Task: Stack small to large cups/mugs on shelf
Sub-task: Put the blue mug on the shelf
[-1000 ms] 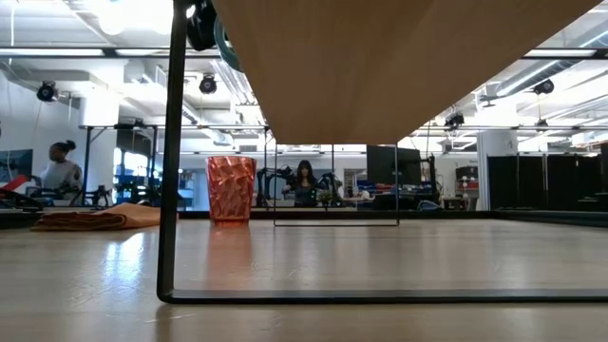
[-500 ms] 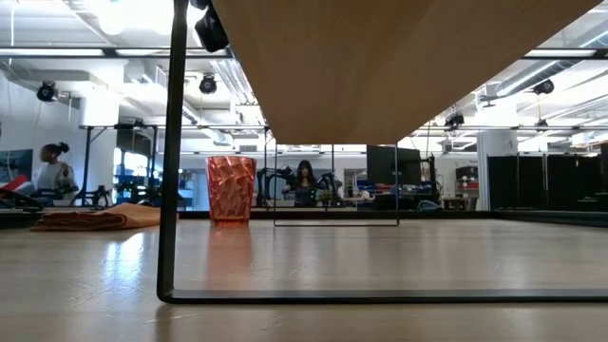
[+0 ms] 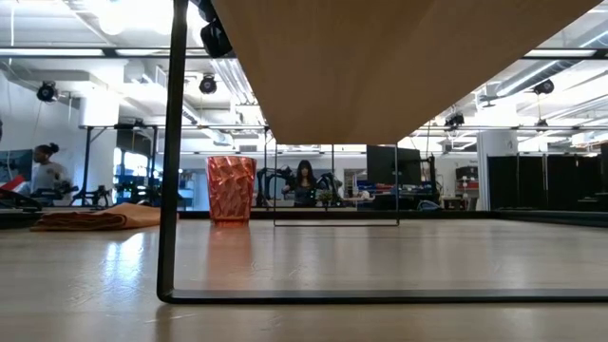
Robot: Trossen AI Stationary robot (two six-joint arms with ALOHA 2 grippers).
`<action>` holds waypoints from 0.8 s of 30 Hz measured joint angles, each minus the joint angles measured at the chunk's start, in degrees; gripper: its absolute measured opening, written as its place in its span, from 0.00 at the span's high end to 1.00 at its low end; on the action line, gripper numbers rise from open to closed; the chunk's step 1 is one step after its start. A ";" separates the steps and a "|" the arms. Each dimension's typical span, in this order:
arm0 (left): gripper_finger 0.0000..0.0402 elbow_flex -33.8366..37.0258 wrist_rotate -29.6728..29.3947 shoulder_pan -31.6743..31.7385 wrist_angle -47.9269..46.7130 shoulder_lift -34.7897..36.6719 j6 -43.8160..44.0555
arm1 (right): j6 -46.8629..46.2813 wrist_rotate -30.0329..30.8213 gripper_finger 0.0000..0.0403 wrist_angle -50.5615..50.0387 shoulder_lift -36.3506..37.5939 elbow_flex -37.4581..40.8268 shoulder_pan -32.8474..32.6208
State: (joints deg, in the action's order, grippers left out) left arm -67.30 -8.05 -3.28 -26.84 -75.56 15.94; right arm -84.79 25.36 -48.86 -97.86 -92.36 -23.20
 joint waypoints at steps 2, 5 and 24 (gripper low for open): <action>0.62 0.06 0.00 0.17 -0.24 0.01 -0.26 | 0.00 0.00 0.98 -0.97 0.00 0.00 0.26; 0.62 0.05 -0.16 0.34 -0.78 -0.40 -0.36 | 0.00 0.18 0.98 -1.09 0.00 0.00 0.35; 0.62 -0.02 -11.13 5.60 -13.21 9.33 -3.99 | 3.48 0.12 0.90 0.11 1.09 0.00 -0.15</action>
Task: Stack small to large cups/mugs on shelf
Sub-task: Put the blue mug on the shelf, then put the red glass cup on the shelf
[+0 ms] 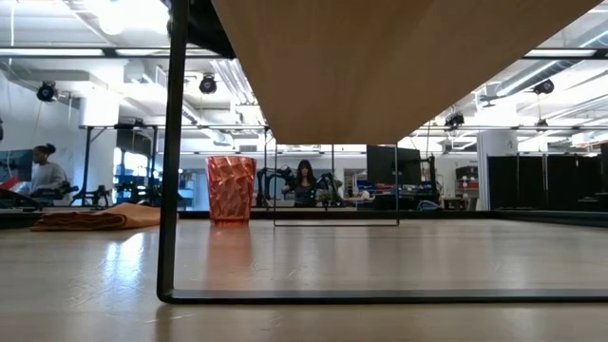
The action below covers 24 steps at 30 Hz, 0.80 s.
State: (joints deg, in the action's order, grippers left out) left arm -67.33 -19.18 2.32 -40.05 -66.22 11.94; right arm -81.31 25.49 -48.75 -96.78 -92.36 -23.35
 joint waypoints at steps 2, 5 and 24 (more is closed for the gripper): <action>0.61 0.26 1.18 2.68 -2.21 1.43 1.67 | 0.40 0.03 0.85 -0.31 0.44 0.00 -0.31; 0.58 0.28 3.73 7.54 -4.19 2.05 2.72 | 0.52 0.00 0.76 -0.84 1.00 0.00 -0.85; 0.49 -0.24 12.22 26.49 -9.92 -13.49 -5.25 | -11.81 1.60 0.51 -14.62 5.64 0.00 -7.19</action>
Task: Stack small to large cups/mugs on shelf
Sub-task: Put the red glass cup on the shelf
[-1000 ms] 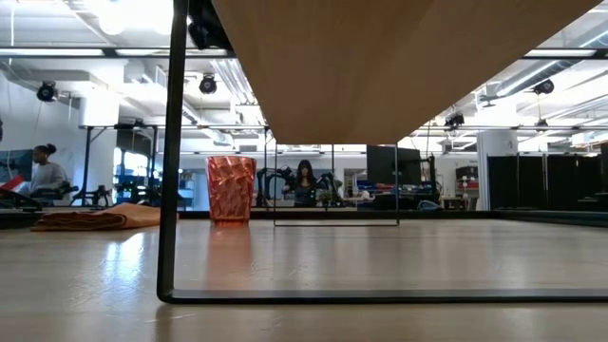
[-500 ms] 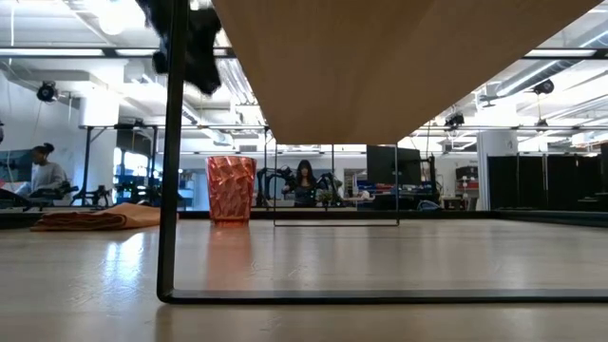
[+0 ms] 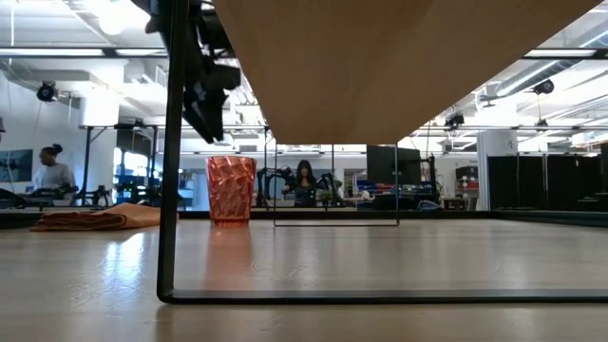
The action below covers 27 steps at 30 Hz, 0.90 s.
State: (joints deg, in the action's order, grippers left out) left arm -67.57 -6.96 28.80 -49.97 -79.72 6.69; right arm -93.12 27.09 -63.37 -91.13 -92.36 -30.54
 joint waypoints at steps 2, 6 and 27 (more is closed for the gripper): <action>0.49 -0.07 -0.35 0.67 0.18 -1.22 -1.23 | -2.29 0.11 0.51 -0.37 -0.05 0.00 -0.36; 0.49 -0.05 -0.59 2.33 1.87 -3.81 -2.31 | -3.81 0.60 0.51 -0.66 -0.31 0.00 -0.62; 0.90 -0.64 1.29 5.26 4.59 -12.43 -8.22 | -7.59 3.06 0.51 -4.62 -0.37 0.00 -0.57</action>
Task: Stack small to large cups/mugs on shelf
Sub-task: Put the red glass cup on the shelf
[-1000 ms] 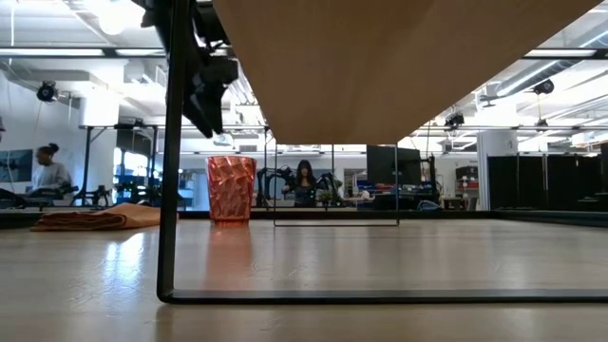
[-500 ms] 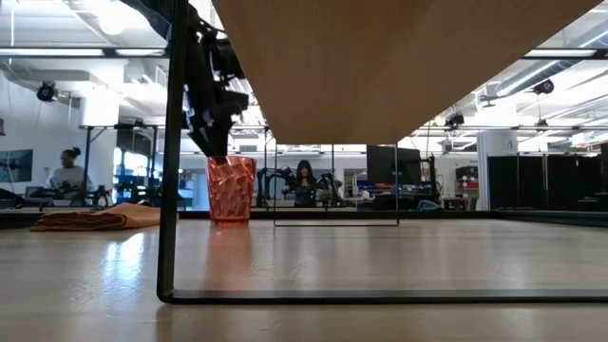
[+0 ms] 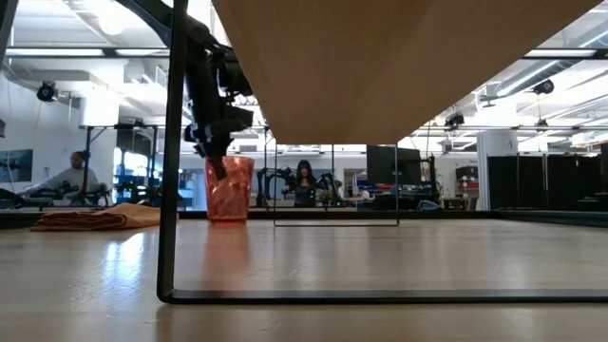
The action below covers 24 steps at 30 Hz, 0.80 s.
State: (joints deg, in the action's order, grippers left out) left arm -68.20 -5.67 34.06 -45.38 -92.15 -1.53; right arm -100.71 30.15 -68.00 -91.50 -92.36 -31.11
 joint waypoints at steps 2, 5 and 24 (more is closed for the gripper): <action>0.97 -0.10 0.15 0.00 -0.07 0.66 -0.63 | -0.02 0.00 0.51 -0.81 -0.02 0.00 0.00; 0.99 -0.15 -0.01 0.00 -0.18 2.37 -0.80 | -0.51 0.00 0.51 -1.77 -0.02 0.00 0.00; 1.00 -5.79 9.95 -18.19 -25.78 29.55 25.98 | 0.50 -0.04 0.51 -8.71 1.34 0.00 1.16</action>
State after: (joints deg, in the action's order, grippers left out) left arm -74.00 4.29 15.88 -71.16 -62.59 24.45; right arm -100.22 30.11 -76.71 -90.16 -92.36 -29.95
